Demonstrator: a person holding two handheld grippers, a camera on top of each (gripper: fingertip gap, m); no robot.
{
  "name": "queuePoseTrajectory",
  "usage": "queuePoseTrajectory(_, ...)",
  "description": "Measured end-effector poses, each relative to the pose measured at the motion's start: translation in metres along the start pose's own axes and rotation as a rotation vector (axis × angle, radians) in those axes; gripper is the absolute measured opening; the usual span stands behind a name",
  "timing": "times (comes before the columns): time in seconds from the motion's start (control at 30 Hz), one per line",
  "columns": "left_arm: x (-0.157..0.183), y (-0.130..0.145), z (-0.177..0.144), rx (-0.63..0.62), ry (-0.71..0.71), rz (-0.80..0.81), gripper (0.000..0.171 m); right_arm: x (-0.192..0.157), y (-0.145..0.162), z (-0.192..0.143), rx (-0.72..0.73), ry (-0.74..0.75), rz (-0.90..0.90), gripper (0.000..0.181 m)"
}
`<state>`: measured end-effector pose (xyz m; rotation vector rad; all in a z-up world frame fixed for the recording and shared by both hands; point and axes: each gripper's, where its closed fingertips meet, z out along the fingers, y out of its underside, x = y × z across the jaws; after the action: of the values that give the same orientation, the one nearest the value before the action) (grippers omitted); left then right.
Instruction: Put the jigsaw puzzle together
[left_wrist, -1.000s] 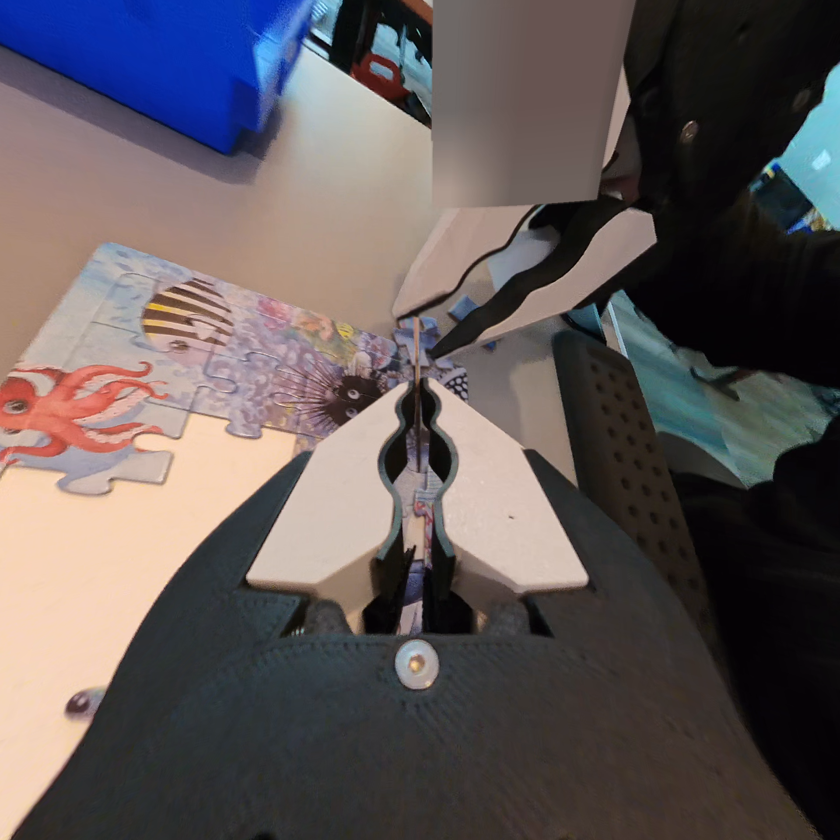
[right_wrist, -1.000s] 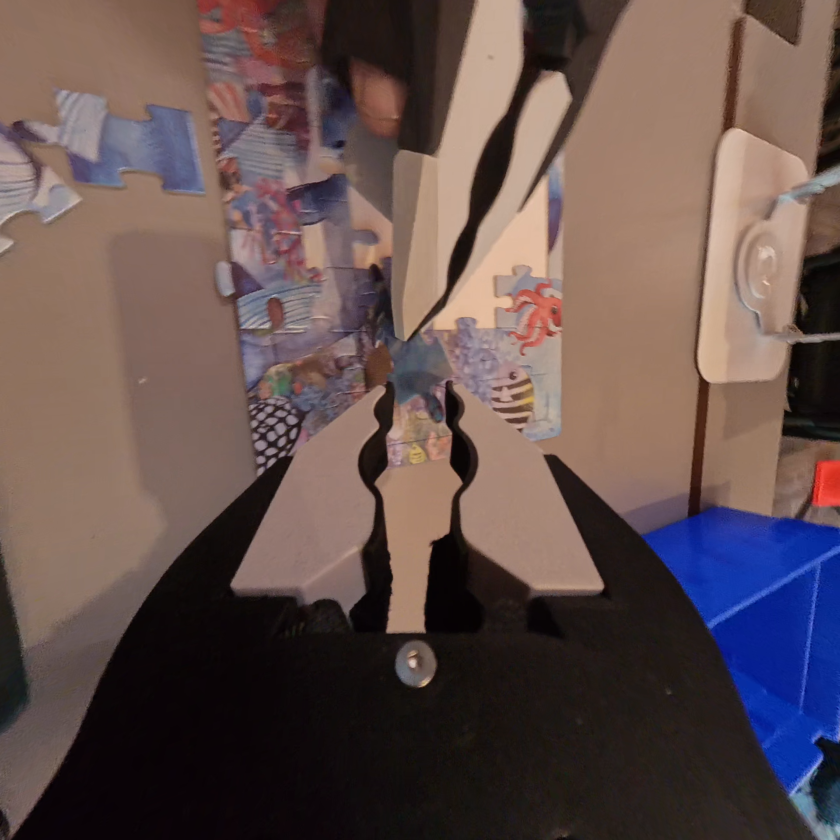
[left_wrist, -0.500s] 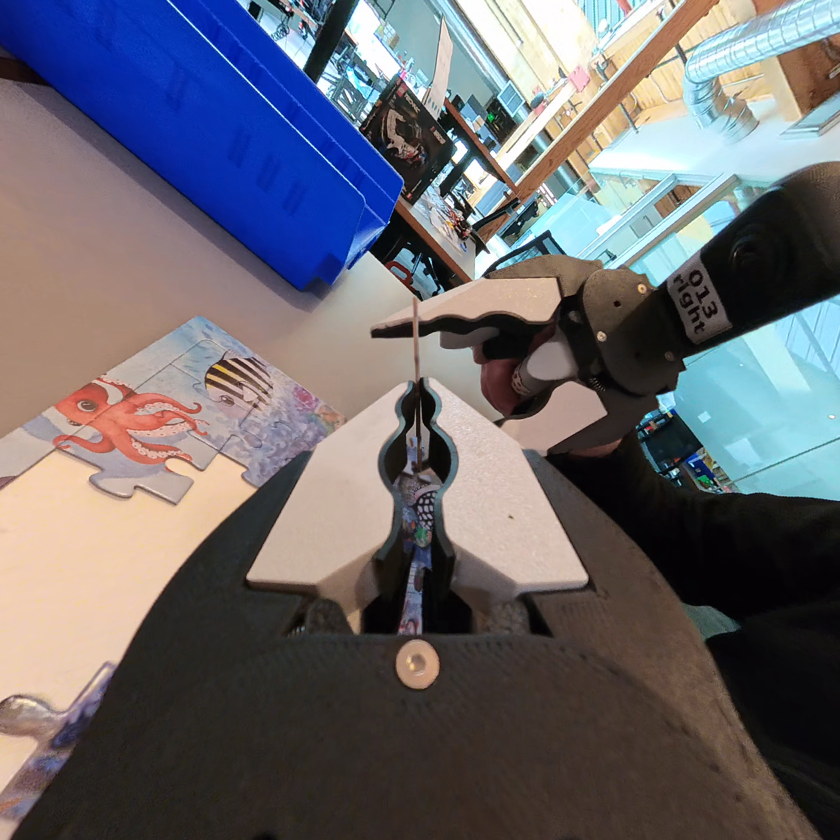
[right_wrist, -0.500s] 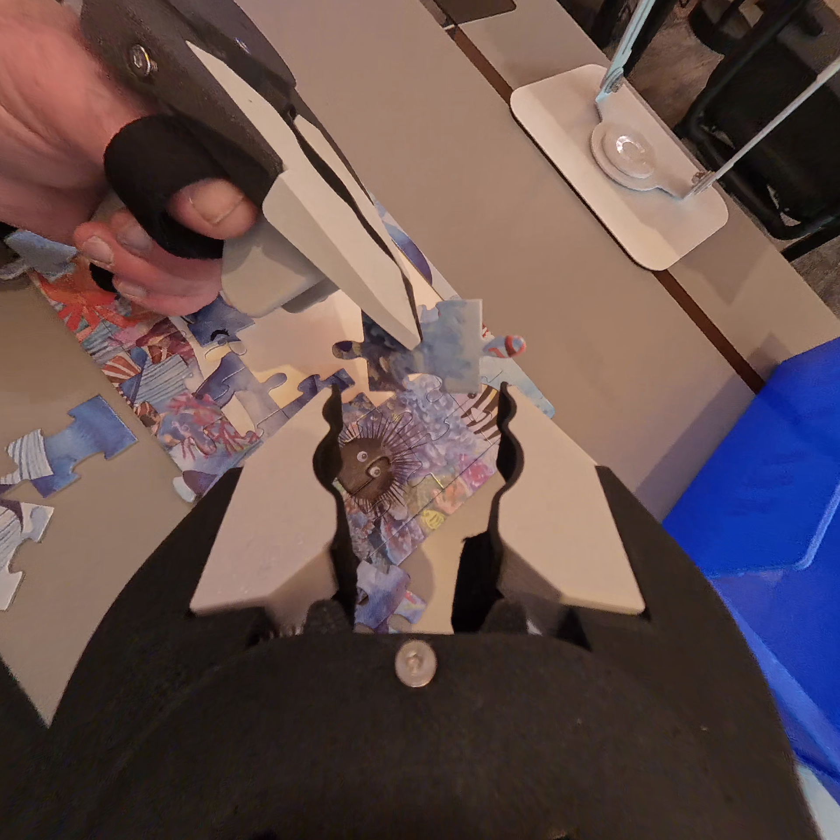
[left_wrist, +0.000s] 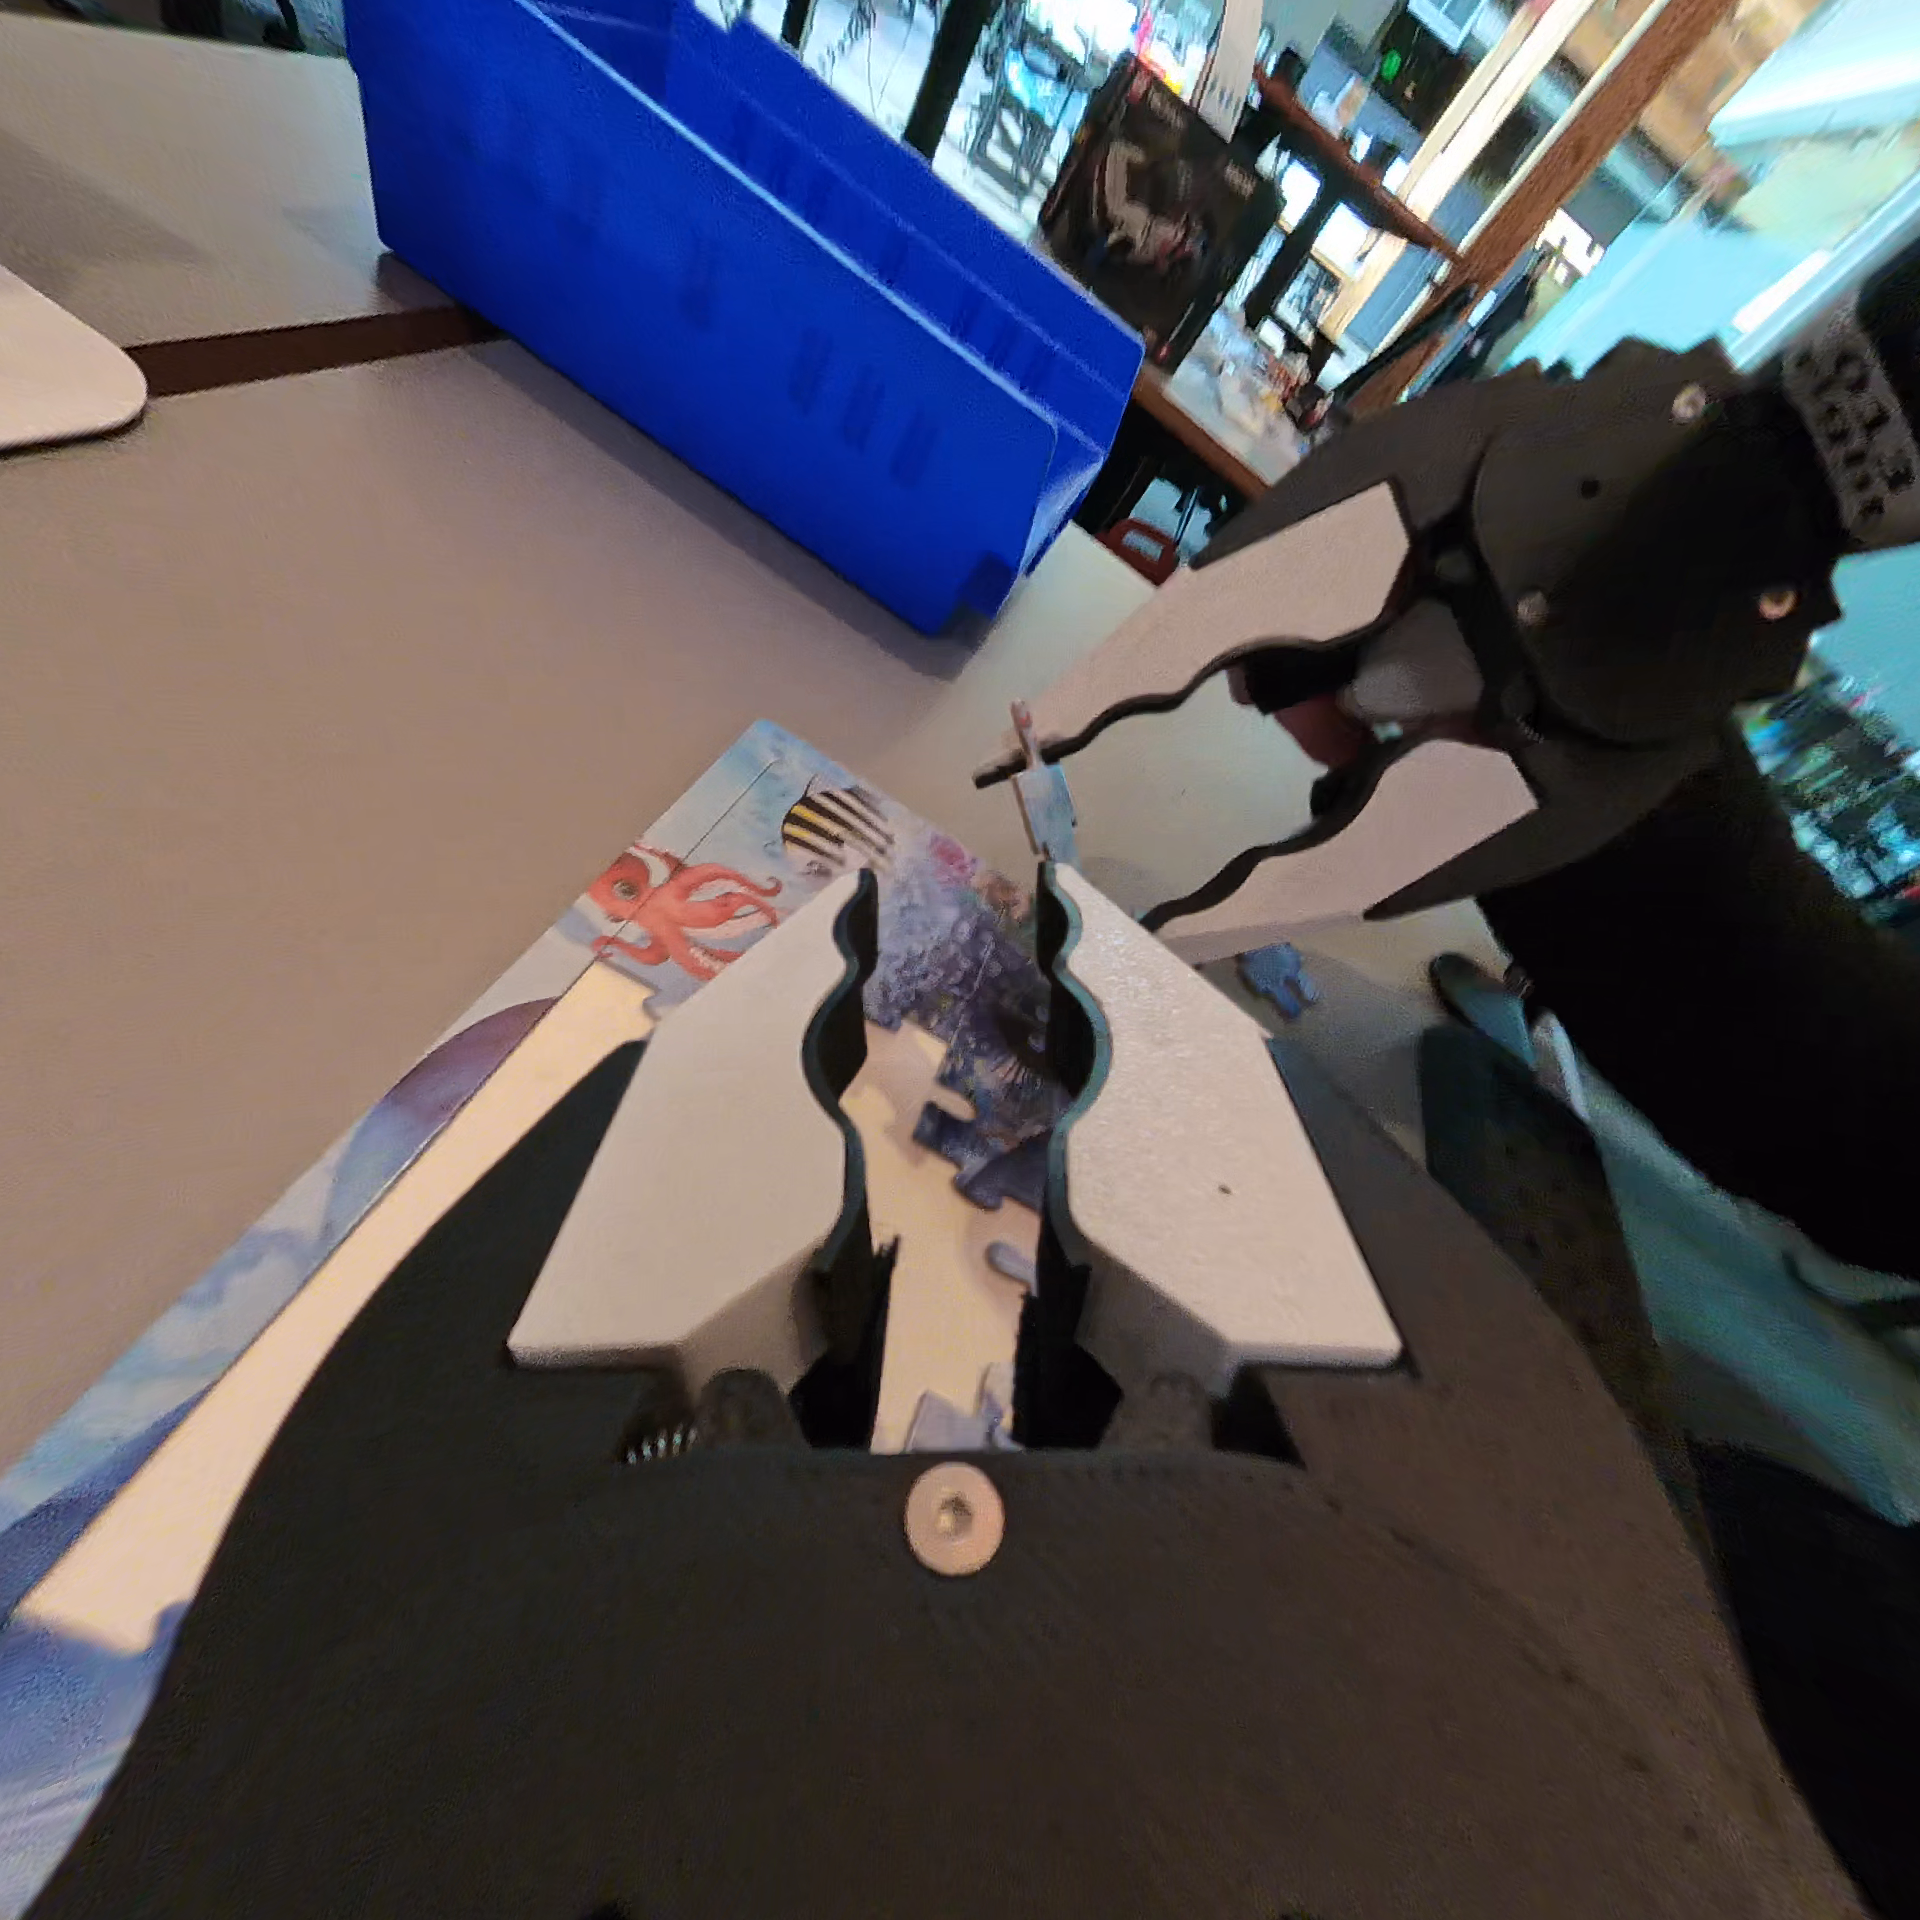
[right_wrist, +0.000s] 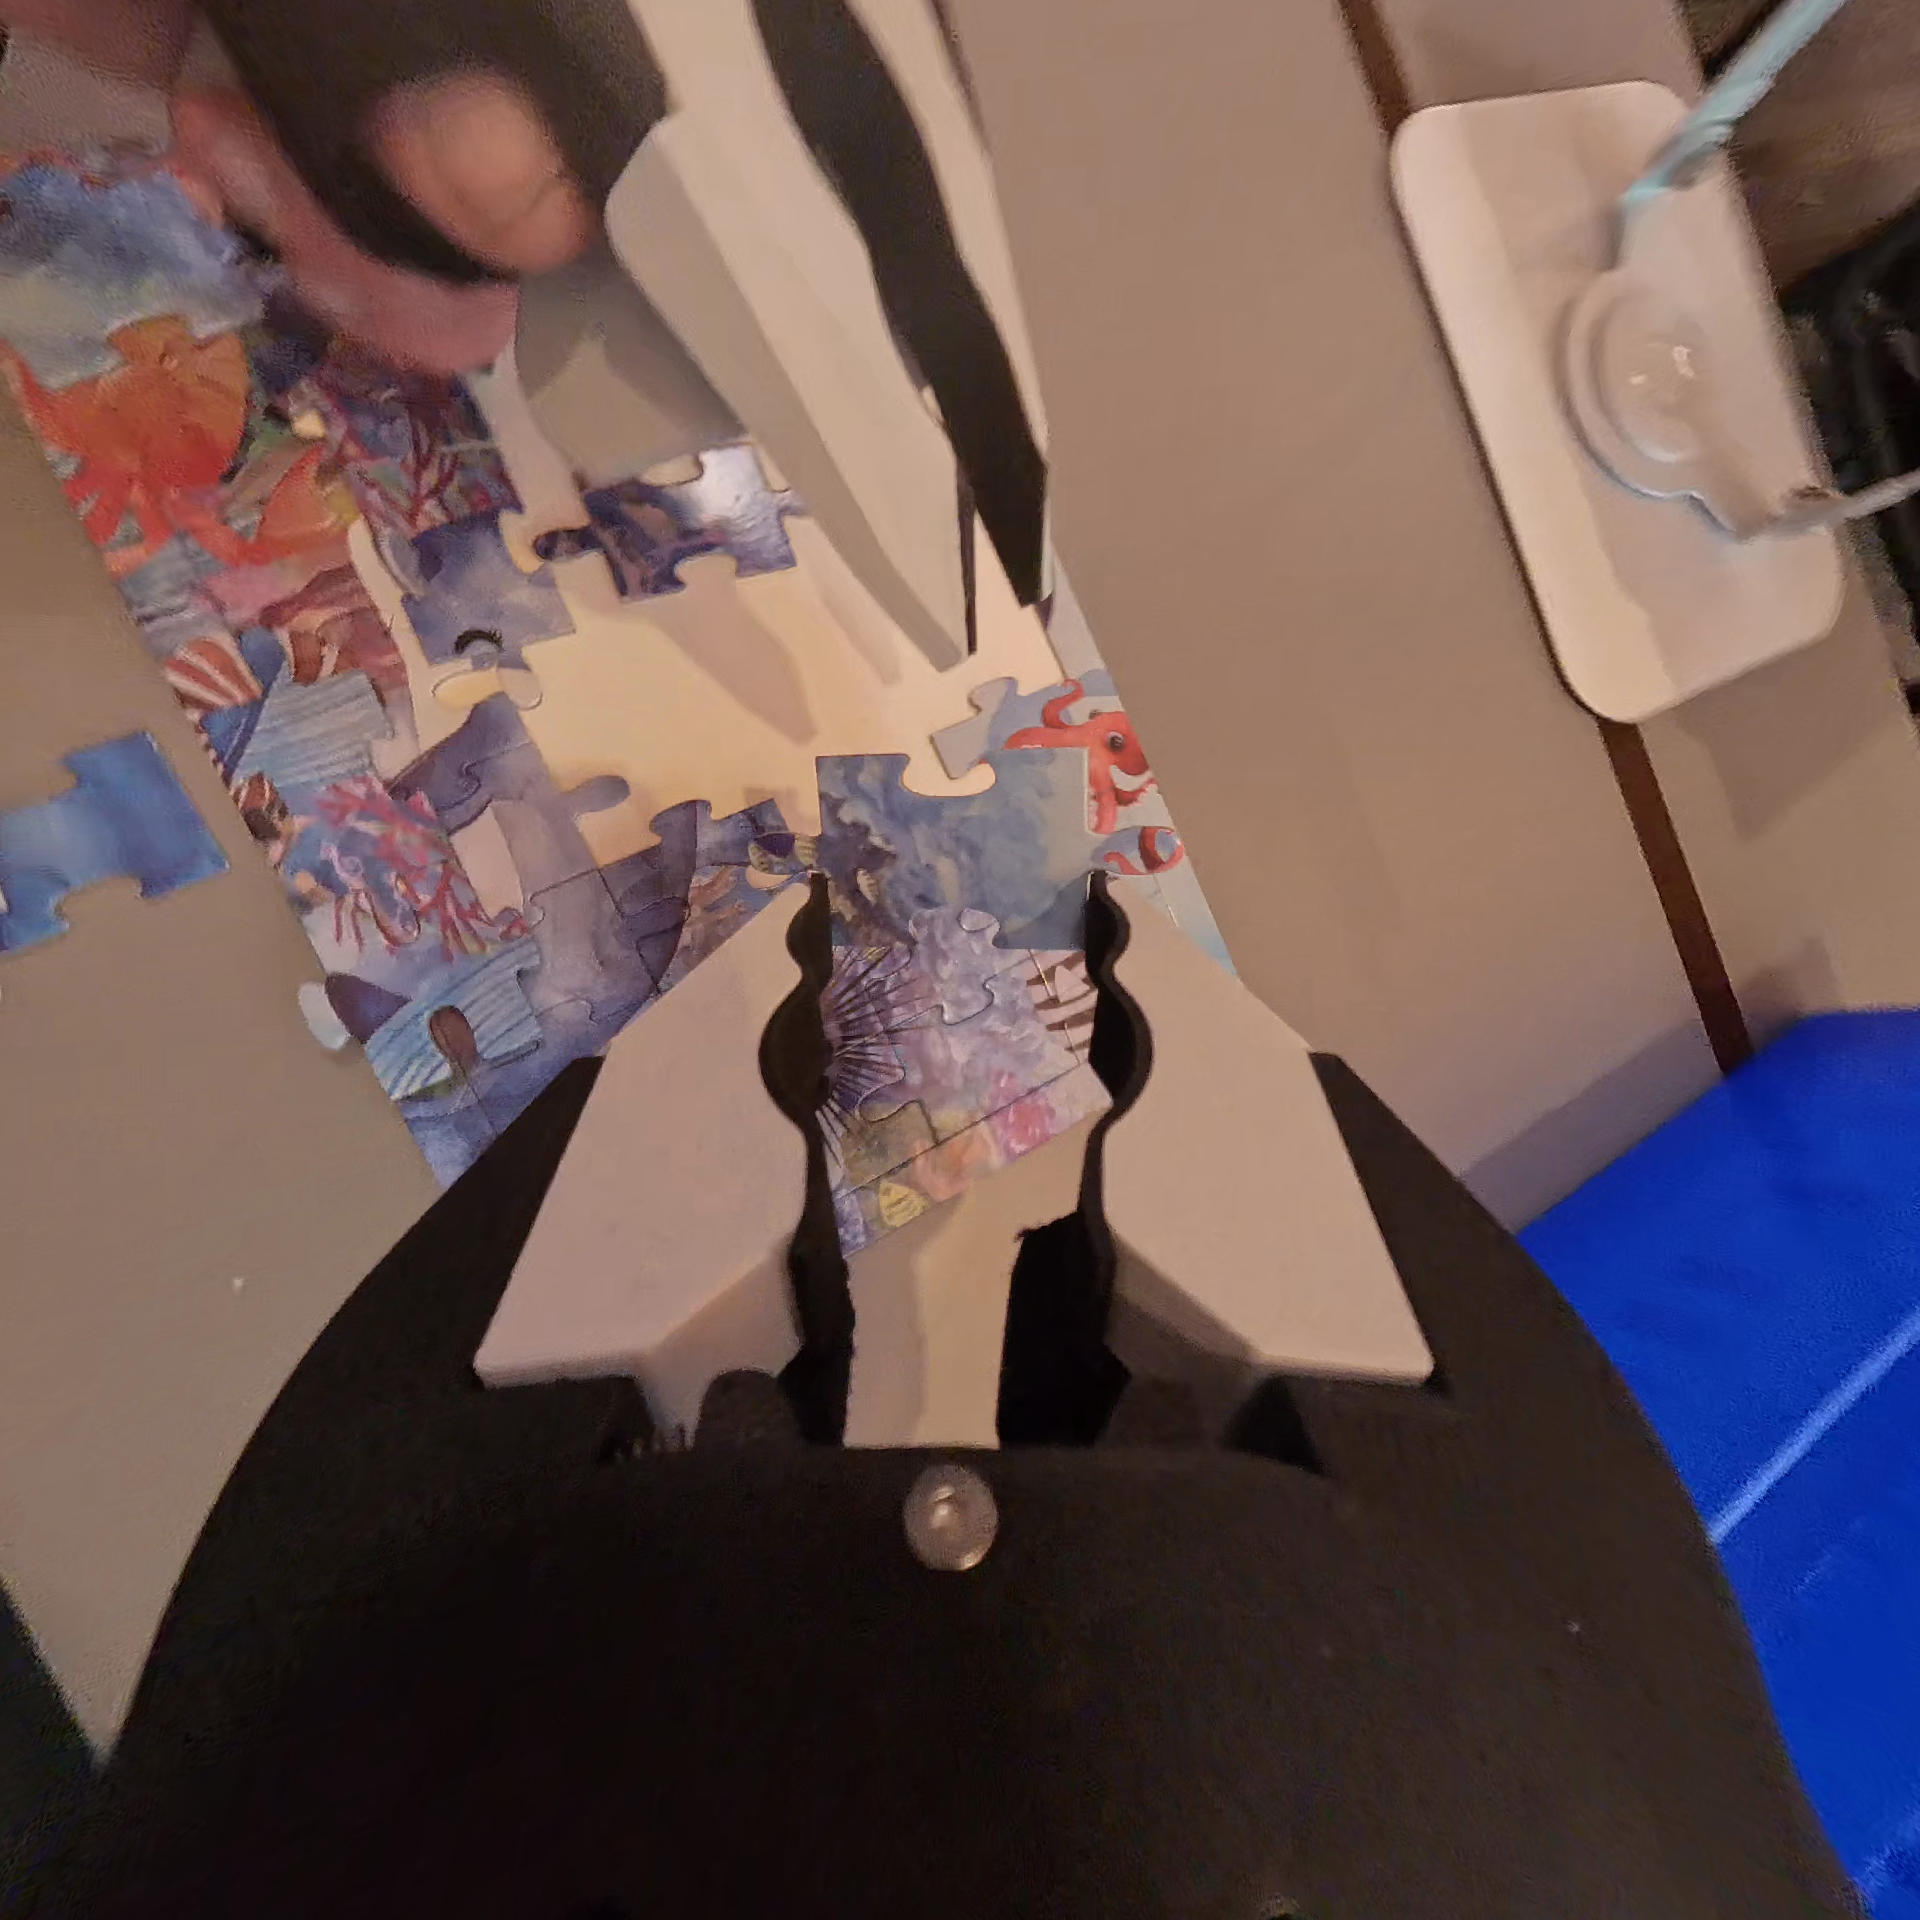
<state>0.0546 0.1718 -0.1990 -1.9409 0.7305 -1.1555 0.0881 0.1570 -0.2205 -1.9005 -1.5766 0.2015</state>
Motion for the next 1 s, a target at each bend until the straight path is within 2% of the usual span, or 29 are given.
queuePoseTrajectory(0.17, -0.02, 0.023, -0.009, -0.178, -0.104, 0.181, 0.028, -0.02, 0.012, 0.027, -0.137, -0.257, -0.17, 0.047)
queuePoseTrajectory(0.3, -0.019, 0.041, -0.002, -0.261, -0.087, 0.288, 0.025, -0.017, 0.019, 0.044, -0.216, -0.309, -0.225, 0.047)
queuePoseTrajectory(0.43, -0.027, 0.058, 0.004, -0.351, -0.131, 0.373, 0.025, -0.019, 0.021, 0.051, -0.274, -0.374, -0.232, 0.047)
queuePoseTrajectory(0.57, -0.026, 0.063, 0.008, -0.373, -0.131, 0.398, 0.025, -0.021, 0.028, 0.058, -0.348, -0.436, -0.222, 0.047)
queuePoseTrajectory(1.0, -0.027, 0.072, 0.016, -0.418, -0.144, 0.441, 0.028, -0.021, 0.021, 0.061, -0.421, -0.534, -0.183, 0.053)
